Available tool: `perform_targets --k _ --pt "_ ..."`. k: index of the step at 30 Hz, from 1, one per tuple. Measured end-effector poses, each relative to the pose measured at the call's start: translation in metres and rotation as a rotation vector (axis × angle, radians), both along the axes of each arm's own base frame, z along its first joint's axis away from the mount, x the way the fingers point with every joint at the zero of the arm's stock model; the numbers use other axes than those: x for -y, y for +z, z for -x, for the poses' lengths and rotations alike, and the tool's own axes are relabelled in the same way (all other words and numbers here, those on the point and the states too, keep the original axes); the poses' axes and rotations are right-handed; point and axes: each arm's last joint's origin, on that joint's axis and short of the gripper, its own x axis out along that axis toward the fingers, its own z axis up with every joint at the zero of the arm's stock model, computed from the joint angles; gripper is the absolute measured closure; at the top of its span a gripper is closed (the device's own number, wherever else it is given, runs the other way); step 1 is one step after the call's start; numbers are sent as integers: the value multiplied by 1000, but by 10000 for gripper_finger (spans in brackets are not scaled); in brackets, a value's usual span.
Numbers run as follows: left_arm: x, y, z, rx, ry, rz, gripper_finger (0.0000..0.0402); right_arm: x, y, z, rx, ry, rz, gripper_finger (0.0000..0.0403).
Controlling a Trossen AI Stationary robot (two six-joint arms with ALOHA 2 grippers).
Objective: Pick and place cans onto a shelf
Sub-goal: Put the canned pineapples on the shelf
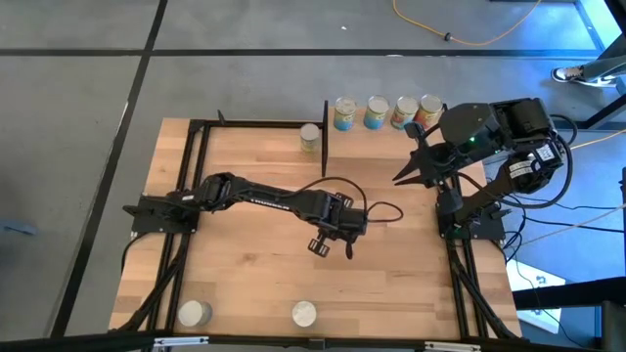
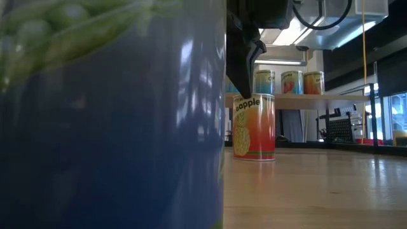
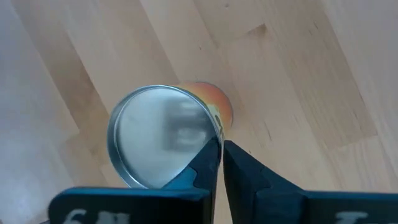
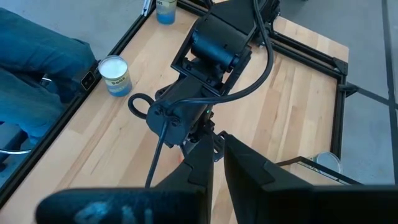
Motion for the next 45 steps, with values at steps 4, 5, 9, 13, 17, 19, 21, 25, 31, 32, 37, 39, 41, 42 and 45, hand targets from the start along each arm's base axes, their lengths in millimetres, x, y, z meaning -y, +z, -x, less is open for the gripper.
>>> perform_targets --k 4,5,9,13,17,19,21,25,31,32,37,39,41,42,45 --pt "1 0 0 -1 -1 0 372 0 0 0 0 0 0 361" --pt "2 1 1 1 -1 -3 371 0 0 0 0 0 0 361" --pt "5 3 3 2 2 -40 371 0 0 0 0 1 1 361" --pt "11 12 6 33 12 -145 371 0 0 0 1 3 3 361" --pt "17 20 10 72 29 -236 369 0 0 1 5 14 14 361" --pt "20 30 13 91 33 -251 368 0 0 1 5 16 16 361" --pt "23 42 17 111 40 -255 368 0 0 1 5 16 16 361" --pt "26 81 33 144 81 -267 368 0 -3 -1 -6 28 31 361" --pt "17 146 81 257 194 -230 368 -5 -24 -15 -107 48 49 361" --pt "14 155 90 272 221 -216 368 -6 -30 -19 -135 55 53 361" --pt "5 207 140 411 313 -133 368 -16 -61 -35 -262 87 71 361" --pt "3 225 161 470 322 -102 368 -19 -74 -43 -291 84 67 361" --pt "0 240 179 521 330 -75 368 -21 -88 -51 -319 41 40 361" --pt "-1 245 187 530 327 -68 368 -21 -94 -54 -331 14 31 361" --pt "-4 260 210 579 328 -41 368 -21 -113 -64 -351 -61 48 361"
